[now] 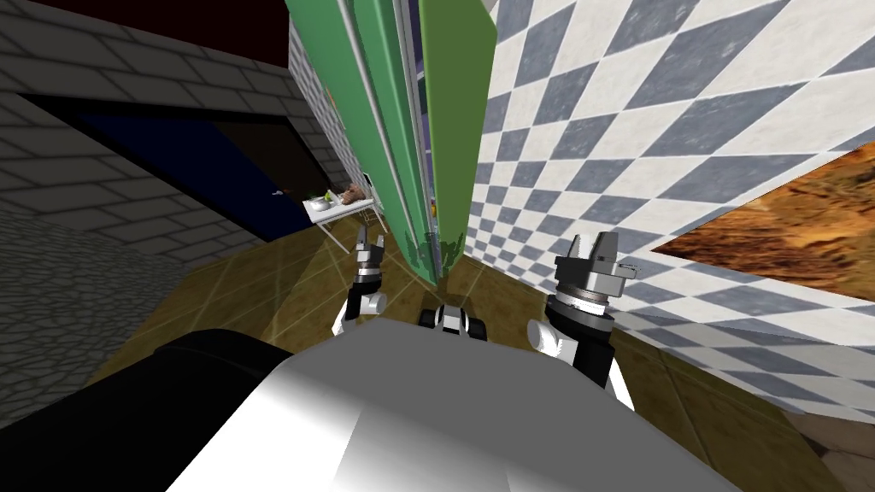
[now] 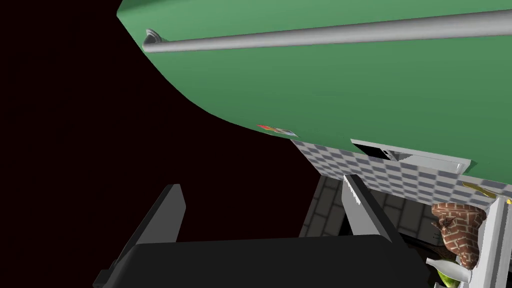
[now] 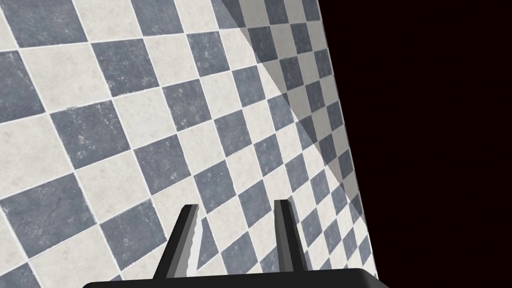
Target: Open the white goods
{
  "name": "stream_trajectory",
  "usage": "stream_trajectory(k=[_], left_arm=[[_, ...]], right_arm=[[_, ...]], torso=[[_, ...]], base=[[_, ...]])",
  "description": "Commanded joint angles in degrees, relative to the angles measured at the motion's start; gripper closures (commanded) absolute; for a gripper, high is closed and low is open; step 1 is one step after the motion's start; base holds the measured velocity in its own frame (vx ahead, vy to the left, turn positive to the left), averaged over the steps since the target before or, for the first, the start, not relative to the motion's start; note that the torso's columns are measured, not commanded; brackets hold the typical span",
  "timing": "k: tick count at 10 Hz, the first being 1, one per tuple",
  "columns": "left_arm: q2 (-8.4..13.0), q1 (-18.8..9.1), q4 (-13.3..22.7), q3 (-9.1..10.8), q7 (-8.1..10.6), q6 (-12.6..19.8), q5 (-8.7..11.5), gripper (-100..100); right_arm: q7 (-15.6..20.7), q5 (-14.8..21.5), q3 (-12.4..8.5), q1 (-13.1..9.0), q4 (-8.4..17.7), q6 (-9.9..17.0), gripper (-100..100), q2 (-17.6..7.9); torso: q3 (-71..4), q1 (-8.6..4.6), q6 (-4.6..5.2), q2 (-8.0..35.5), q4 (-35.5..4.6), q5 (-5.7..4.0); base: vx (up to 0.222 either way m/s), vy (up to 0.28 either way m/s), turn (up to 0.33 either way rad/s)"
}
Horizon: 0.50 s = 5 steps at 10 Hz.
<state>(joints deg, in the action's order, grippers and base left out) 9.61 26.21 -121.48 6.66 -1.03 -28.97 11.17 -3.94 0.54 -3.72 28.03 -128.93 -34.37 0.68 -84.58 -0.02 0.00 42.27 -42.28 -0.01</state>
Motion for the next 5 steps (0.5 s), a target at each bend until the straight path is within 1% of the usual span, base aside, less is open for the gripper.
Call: stream_trajectory(k=[1, 2, 3, 5], left_arm=[[0.0, -0.6, 2.3, 1.05, 0.87, 0.4, 1.8, -100], [0.1, -0.8, 2.9, 1.33, 1.10, 0.4, 2.3, -100], [0.2, -1.1, 4.2, 1.90, 1.56, 0.6, 3.2, -100], [0.4, -1.4, 5.4, 2.49, 2.04, 0.7, 4.2, -100]], right_arm=[[0.0, 0.0, 0.0, 0.0, 0.0, 0.0, 0, 0.0], [0.0, 0.0, 0.0, 0.0, 0.0, 0.0, 0, 0.0], [0.0, 0.0, 0.0, 0.0, 0.0, 0.0, 0, 0.0], [0.0, 0.0, 0.0, 0.0, 0.0, 0.0, 0, 0.0]], torso=[[0.0, 0.08, 0.00, 0.0, 0.0, 0.02], [0.0, 0.03, -0.01, 0.0, 0.0, 0.02], [0.0, -0.02, 0.00, 0.0, 0.0, 0.00], [0.1, -0.04, 0.00, 0.1, 0.0, 0.00]], base=[[0.190, -0.100, 0.098], [0.177, -0.111, 0.067], [0.178, -0.113, 0.061], [0.142, -0.124, 0.073]])
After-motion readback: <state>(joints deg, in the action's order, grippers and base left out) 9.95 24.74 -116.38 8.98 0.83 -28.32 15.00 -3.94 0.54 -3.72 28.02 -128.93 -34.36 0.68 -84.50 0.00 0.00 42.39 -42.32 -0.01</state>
